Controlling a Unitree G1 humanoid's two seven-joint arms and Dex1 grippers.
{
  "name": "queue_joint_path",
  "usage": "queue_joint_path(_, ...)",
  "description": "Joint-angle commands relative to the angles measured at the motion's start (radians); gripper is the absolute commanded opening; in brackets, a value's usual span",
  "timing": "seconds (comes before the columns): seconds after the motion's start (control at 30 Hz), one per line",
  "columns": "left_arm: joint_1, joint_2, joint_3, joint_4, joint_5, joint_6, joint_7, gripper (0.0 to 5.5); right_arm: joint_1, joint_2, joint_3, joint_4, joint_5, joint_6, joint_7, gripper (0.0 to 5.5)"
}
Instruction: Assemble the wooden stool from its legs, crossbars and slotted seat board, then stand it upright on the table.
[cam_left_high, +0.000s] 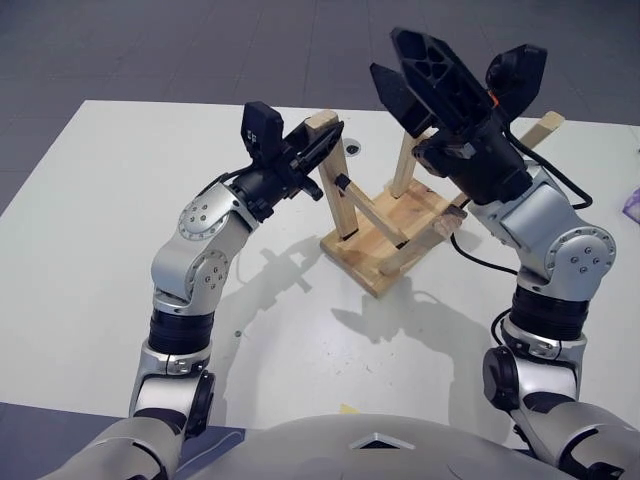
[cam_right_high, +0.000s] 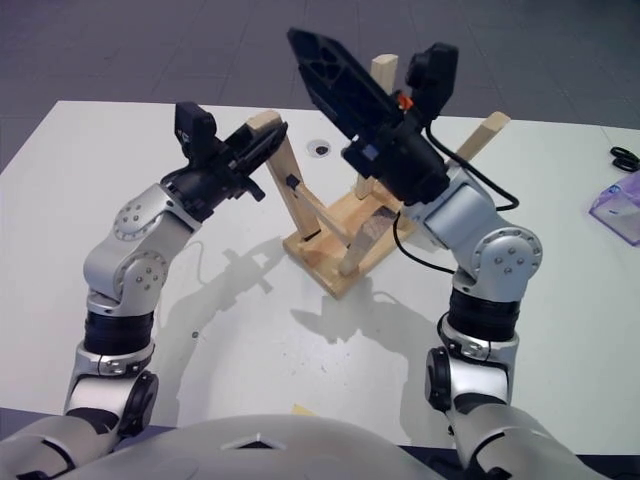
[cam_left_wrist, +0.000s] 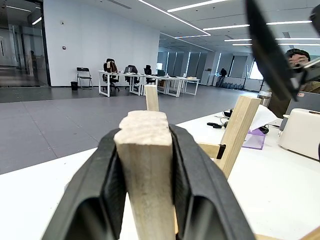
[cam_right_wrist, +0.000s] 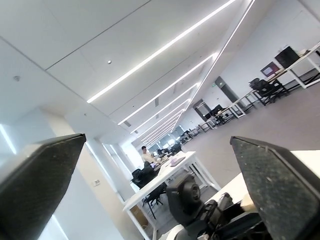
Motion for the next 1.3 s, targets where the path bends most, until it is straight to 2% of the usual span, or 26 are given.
queue_joint_path(0.03,0.058,0.032,-0.067,-0.044,0.067,0.029,-0.006,1.04,-0.004,-0.028,-0.041,0.053,-0.075,-0.050,-0.016,5.40)
queue_joint_path(0.2,0.069,0.049,-0.059,-0.050,0.080,0.019,-0.010,1.04,0.013,-0.169,0.055,0.117,-0.412,-0.071,0.195,5.40)
queue_joint_path(0.37,0.060,0.040,-0.063,-0.030,0.097,0.008,0.005,1.04,0.047,-0.212,0.119,0.121,-0.573,-0.081,0.340,5.40)
queue_joint_path(0.83,0.001,0.029,0.000,-0.074,0.071,0.032,0.064,1.04,0.087,-0.158,0.221,0.139,-0.795,-0.081,0.427,5.40)
queue_joint_path(1.17,-0.045,0.015,0.006,-0.121,0.061,0.071,0.078,1.04,0.123,-0.132,0.225,0.110,-0.853,-0.067,0.436,5.40)
queue_joint_path(1.3,-0.005,0.025,0.013,-0.127,0.073,0.079,0.090,1.04,0.126,-0.128,0.230,0.098,-0.870,-0.065,0.436,5.40)
